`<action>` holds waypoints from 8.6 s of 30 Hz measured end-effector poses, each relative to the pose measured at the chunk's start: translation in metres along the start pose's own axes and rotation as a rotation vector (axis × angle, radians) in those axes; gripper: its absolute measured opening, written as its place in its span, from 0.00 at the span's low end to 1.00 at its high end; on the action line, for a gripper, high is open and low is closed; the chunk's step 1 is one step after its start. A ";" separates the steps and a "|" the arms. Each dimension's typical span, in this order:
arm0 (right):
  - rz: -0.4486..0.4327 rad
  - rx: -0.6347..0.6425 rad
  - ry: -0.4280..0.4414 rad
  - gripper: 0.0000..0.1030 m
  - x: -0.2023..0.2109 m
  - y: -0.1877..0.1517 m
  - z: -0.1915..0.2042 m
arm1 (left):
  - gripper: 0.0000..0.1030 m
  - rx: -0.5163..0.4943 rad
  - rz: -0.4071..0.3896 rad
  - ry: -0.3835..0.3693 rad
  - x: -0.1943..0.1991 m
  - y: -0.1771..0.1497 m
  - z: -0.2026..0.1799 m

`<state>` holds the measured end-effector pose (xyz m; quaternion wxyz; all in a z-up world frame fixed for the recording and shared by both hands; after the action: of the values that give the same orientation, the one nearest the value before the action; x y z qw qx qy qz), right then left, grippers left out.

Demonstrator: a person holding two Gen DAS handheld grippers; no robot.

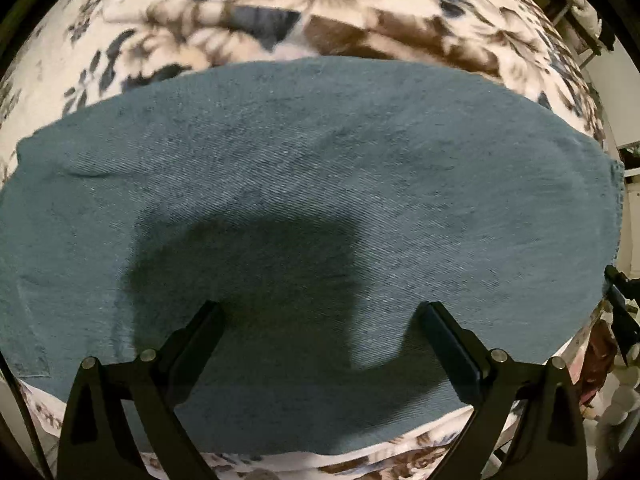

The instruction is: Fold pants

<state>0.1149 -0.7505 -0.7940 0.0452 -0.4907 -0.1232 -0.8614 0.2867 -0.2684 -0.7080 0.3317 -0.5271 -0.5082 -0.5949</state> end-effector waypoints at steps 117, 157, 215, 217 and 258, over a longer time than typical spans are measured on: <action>0.234 0.854 -0.066 0.90 -0.017 -0.338 0.234 | 0.16 0.256 -0.120 -0.040 0.061 -0.029 0.260; 0.434 0.970 0.110 0.91 -0.062 -0.497 0.284 | 0.56 1.300 -0.538 -0.121 0.062 -0.128 0.464; 0.371 0.830 0.294 0.14 0.022 -0.349 0.310 | 0.99 0.685 -0.390 -0.113 0.140 -0.043 0.281; 0.309 0.814 0.264 0.14 0.040 -0.316 0.299 | 0.99 0.663 -0.402 -0.137 0.141 -0.030 0.272; 0.401 0.541 0.156 0.85 -0.033 -0.178 0.214 | 0.84 0.588 -0.135 -0.410 0.029 0.078 0.202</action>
<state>0.2751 -0.5252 -0.7480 0.3515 -0.4080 -0.2444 -0.8064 0.4118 -0.0922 -0.6746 0.3201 -0.4827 -0.7472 -0.3259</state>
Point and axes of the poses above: each gripper's, at about its wrist camera, not at the fingertips, and x roughly against the way its jaws point, z to its left, y to its top, the point moved 6 cm from there along -x, roughly the way its jaws point, and after that the axes turned 14 degrees about -z, right-handed, at the moved point
